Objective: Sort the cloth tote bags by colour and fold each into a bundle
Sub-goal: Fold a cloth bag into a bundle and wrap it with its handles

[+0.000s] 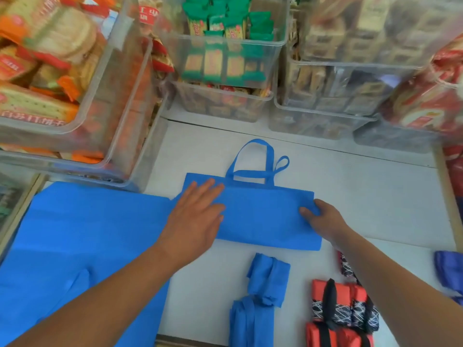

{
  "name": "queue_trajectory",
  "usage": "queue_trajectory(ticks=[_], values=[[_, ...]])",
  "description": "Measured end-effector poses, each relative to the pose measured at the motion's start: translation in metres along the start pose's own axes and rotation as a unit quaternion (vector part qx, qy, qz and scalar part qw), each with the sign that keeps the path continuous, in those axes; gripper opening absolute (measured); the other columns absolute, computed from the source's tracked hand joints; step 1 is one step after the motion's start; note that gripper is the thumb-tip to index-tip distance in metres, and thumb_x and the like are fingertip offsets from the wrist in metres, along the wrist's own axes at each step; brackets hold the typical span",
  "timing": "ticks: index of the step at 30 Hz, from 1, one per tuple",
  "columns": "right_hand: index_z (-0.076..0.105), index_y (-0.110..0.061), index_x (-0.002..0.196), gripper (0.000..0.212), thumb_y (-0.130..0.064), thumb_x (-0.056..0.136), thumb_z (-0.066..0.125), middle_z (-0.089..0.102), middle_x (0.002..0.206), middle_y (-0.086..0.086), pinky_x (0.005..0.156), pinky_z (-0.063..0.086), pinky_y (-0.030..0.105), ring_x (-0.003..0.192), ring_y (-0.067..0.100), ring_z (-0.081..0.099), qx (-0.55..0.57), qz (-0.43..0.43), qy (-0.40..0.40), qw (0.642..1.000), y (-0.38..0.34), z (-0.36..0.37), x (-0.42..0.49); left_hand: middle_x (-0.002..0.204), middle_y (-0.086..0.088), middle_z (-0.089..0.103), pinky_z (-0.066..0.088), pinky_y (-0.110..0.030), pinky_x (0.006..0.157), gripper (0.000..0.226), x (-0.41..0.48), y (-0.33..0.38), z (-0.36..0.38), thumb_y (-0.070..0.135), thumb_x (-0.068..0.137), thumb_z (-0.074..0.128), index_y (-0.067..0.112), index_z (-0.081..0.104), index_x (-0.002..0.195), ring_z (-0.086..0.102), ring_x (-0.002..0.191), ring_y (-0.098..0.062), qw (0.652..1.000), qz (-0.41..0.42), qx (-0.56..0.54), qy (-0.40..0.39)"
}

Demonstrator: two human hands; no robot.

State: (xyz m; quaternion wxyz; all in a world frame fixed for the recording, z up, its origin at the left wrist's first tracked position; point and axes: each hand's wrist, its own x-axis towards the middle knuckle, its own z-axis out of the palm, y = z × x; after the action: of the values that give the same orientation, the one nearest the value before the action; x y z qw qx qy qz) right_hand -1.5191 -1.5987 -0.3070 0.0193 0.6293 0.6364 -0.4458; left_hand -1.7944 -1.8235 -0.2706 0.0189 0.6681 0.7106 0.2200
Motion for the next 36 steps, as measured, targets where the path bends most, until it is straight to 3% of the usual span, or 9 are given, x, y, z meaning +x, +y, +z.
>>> queue_trajectory(ticks=[4,9,11,15,18,21,27,33,36], values=[[0.054,-0.002,0.091,0.031,-0.031,0.097,0.062,0.057,0.082,0.01,0.067,0.042,0.039,0.079,0.032,0.055,-0.011,-0.006,0.068,0.998,0.0,0.005,0.015,0.152,-0.005,0.05,0.028,-0.057,0.119,0.042,-0.008,-0.009,0.043,0.04,0.097,0.042,0.018,0.065,0.124,0.038,0.147,-0.029,0.984,0.007,0.088,-0.152],[0.054,-0.012,0.136,0.056,-0.045,0.093,0.068,0.058,0.131,0.003,0.095,0.046,0.04,0.119,0.029,0.056,-0.07,0.009,0.087,0.994,-0.002,0.013,0.033,0.119,-0.006,0.068,0.055,-0.046,0.087,0.046,0.0,-0.026,0.074,0.043,0.097,0.035,0.022,0.066,0.123,0.067,0.102,-0.029,0.971,-0.06,0.075,-0.221],[0.054,-0.018,0.135,0.057,-0.052,0.091,0.068,0.059,0.128,0.0,0.086,0.045,0.037,0.109,0.026,0.057,-0.082,0.025,0.077,0.993,-0.003,0.016,0.042,0.111,-0.006,0.066,0.052,-0.043,0.08,0.037,0.0,-0.033,0.082,0.042,0.093,0.047,0.022,0.068,0.115,0.063,0.095,-0.029,0.972,-0.038,0.1,-0.209],[0.049,-0.02,0.131,0.061,-0.052,0.085,0.073,0.051,0.127,0.003,0.085,0.048,0.044,0.112,0.029,0.054,-0.127,0.017,0.149,0.981,-0.011,0.028,0.044,0.137,-0.007,0.057,0.043,-0.053,0.105,0.04,-0.003,-0.046,0.093,0.05,0.088,0.054,0.027,0.063,0.12,0.052,0.128,-0.033,0.972,-0.053,0.1,-0.207],[0.05,-0.015,0.144,0.069,-0.036,0.083,0.076,0.043,0.146,0.018,0.105,0.04,0.056,0.131,0.043,0.044,-0.265,-0.212,0.256,0.905,-0.012,0.048,0.033,0.155,-0.002,0.044,0.03,-0.059,0.116,0.05,-0.012,-0.052,0.099,0.055,0.095,0.043,0.032,0.055,0.138,0.035,0.148,-0.03,0.971,-0.078,0.056,-0.22],[0.05,-0.028,0.149,0.061,-0.051,0.094,0.06,0.034,0.161,0.013,0.121,0.021,0.059,0.15,0.041,0.028,-0.301,-0.393,0.165,0.853,-0.01,0.081,0.01,0.167,0.0,0.025,0.018,-0.062,0.12,0.058,-0.019,-0.053,0.103,0.058,0.1,0.034,0.037,0.037,0.154,0.016,0.155,-0.028,0.966,-0.066,0.054,-0.245],[0.018,-0.051,0.157,0.066,-0.074,0.095,0.025,0.006,0.17,-0.007,0.122,0.005,0.063,0.157,0.03,0.002,-0.372,-0.289,0.036,0.881,0.014,0.106,0.011,0.169,0.005,-0.013,-0.012,-0.055,0.122,0.08,-0.018,-0.069,0.095,0.076,0.091,0.037,0.045,0.01,0.159,-0.019,0.155,-0.023,0.953,-0.013,-0.007,-0.301],[0.007,-0.066,0.15,0.073,-0.088,0.082,0.021,-0.024,0.164,-0.021,0.122,-0.016,0.052,0.151,0.014,-0.028,-0.325,-0.26,-0.066,0.907,0.005,0.087,0.013,0.125,-0.007,0.063,0.042,-0.06,0.106,0.035,-0.032,-0.081,0.082,0.035,0.098,0.051,0.02,0.069,0.124,0.06,0.111,-0.03,0.986,0.092,0.017,-0.14],[0.049,-0.052,0.142,0.077,-0.091,0.075,0.046,0.016,0.168,-0.005,0.124,0.01,0.054,0.155,0.024,0.012,-0.282,-0.321,-0.078,0.901,0.0,0.064,0.005,0.128,-0.005,0.067,0.053,-0.045,0.094,0.035,-0.023,-0.076,0.068,0.035,0.099,0.047,0.02,0.074,0.115,0.065,0.101,-0.028,0.987,0.068,-0.023,-0.141]])
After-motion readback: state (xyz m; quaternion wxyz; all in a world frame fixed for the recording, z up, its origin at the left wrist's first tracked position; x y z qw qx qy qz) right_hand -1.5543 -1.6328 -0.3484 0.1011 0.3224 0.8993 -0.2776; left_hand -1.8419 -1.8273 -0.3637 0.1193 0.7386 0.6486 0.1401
